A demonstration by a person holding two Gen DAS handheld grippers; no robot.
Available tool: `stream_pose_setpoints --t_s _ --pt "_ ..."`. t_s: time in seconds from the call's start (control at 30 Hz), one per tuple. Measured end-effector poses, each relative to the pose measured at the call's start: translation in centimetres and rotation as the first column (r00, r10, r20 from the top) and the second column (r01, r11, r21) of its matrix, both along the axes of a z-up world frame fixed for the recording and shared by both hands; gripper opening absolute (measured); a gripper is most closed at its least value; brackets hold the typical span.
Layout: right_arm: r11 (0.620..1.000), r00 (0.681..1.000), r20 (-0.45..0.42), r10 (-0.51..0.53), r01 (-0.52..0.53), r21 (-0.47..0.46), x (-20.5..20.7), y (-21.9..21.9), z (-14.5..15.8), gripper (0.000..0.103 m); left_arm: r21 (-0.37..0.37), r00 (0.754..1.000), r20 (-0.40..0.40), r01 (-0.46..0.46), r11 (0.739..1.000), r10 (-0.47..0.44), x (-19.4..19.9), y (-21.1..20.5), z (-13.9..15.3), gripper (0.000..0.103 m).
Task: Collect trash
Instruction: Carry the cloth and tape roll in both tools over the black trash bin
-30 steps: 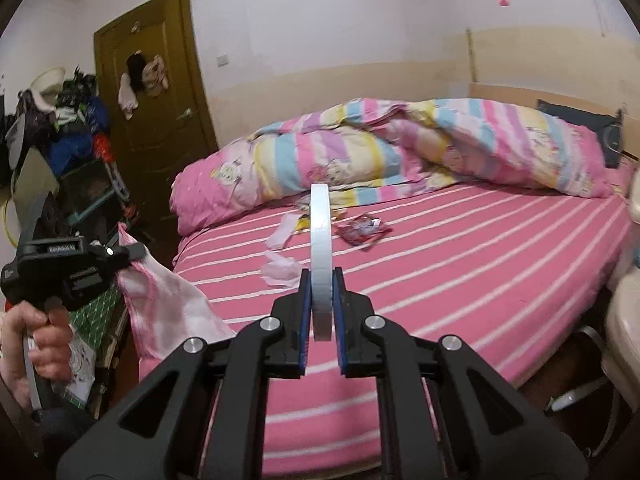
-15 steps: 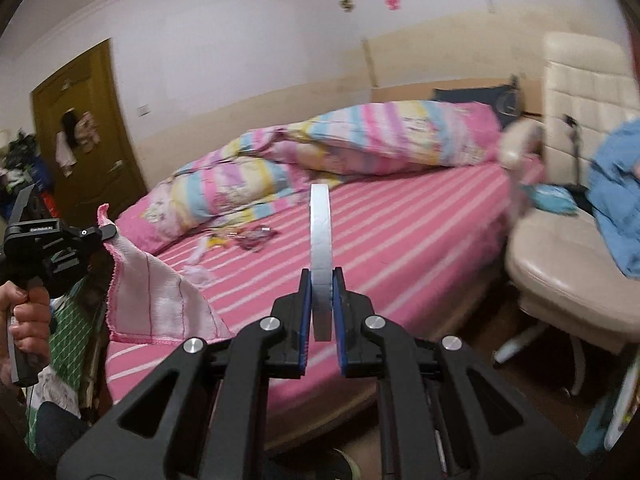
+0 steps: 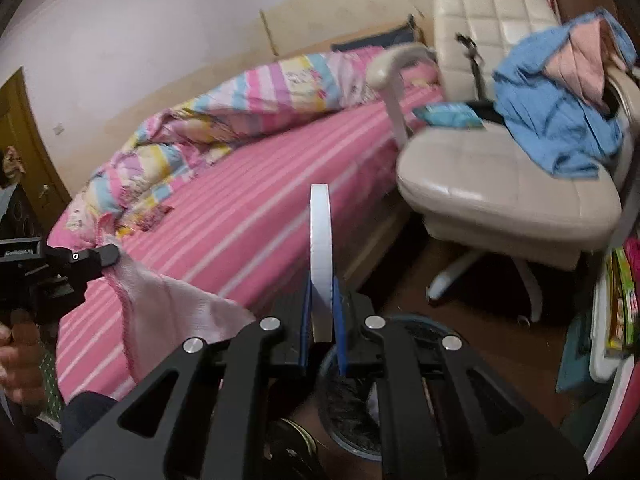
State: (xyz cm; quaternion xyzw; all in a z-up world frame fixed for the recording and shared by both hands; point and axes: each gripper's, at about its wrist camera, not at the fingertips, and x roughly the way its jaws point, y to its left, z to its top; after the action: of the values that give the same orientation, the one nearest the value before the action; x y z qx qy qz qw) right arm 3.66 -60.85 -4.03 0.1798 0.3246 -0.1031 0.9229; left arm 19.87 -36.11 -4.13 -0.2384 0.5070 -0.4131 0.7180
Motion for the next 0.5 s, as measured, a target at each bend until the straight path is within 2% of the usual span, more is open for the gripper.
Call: stream_pose_setpoints --t_s 0.2,0.5 --pt "0.999 0.993 -0.109 -0.038 0.041 0.031 -0.3 -1.7 -4.7 0.011 0.052 0.991 -0.097 0.097 0.994 -0.092 -0.1 -6.6 -6.1 0.003" --pt "0.993 0.967 -0.241 -0.080 0.098 0.065 -0.1 -3.5 -10.3 0.011 0.108 0.961 -0.211 0.203 0.973 -0.177 -0.7 -13.2 -14.2 0.003"
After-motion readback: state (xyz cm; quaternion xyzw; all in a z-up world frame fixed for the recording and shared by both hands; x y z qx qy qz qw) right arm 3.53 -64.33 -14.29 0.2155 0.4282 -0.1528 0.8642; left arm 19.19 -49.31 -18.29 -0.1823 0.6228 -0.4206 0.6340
